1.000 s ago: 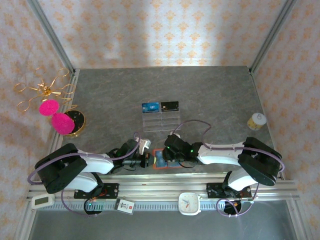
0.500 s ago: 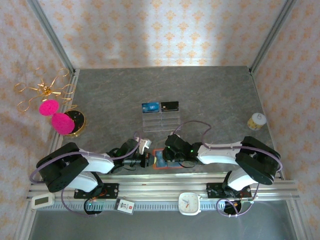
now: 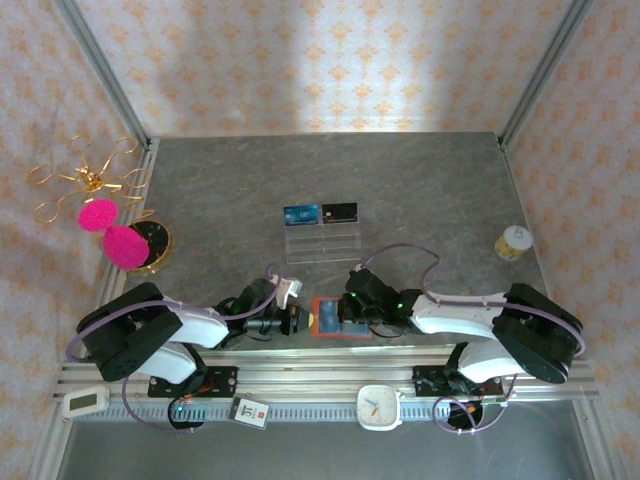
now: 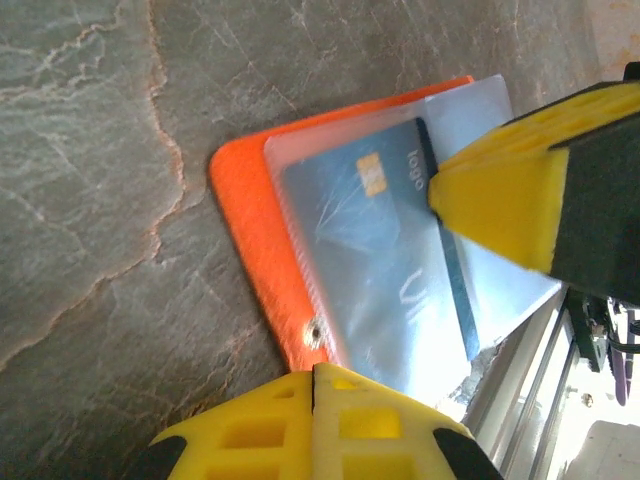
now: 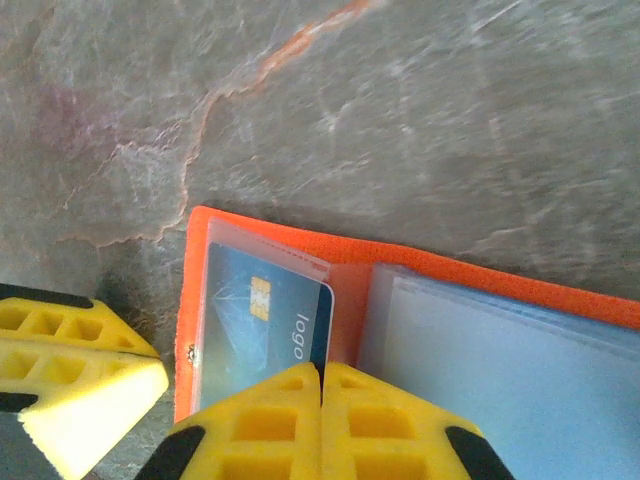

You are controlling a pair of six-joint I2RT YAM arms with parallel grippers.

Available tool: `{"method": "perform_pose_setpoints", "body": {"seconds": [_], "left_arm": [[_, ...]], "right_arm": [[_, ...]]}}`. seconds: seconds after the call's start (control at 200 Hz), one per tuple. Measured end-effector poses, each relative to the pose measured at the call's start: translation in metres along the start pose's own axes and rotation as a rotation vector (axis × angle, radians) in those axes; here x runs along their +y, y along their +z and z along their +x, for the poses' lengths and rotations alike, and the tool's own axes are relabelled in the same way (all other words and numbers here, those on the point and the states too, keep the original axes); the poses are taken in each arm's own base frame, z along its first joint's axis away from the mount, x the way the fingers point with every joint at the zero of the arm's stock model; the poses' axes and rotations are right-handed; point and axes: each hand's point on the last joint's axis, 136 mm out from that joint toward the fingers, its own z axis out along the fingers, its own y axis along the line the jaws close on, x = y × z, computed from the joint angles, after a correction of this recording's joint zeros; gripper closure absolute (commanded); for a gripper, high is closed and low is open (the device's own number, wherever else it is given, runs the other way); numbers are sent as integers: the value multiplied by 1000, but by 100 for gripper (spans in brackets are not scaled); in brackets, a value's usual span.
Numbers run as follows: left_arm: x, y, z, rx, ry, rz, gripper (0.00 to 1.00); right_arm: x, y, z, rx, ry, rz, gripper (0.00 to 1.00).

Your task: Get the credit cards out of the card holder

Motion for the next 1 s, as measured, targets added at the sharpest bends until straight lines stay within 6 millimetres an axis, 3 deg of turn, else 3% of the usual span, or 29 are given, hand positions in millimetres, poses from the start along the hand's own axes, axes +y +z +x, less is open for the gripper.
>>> {"method": "perform_pose_setpoints", "body": {"seconds": [0.215, 0.456, 0.686, 1.001], "left_arm": [[-3, -2, -1, -4, -4, 6, 100], [-30, -6, -25, -53, 51, 49, 100], [-1, 9, -9, 16, 10, -38, 100], [-4, 11, -10, -12, 15, 15, 100]], "right_arm": [[1, -2, 3, 16, 3, -12, 100], [4, 0, 7, 41, -1, -30, 100], [6, -2, 7, 45, -9, -30, 100], [-3, -17, 6, 26, -19, 4, 100]]}}
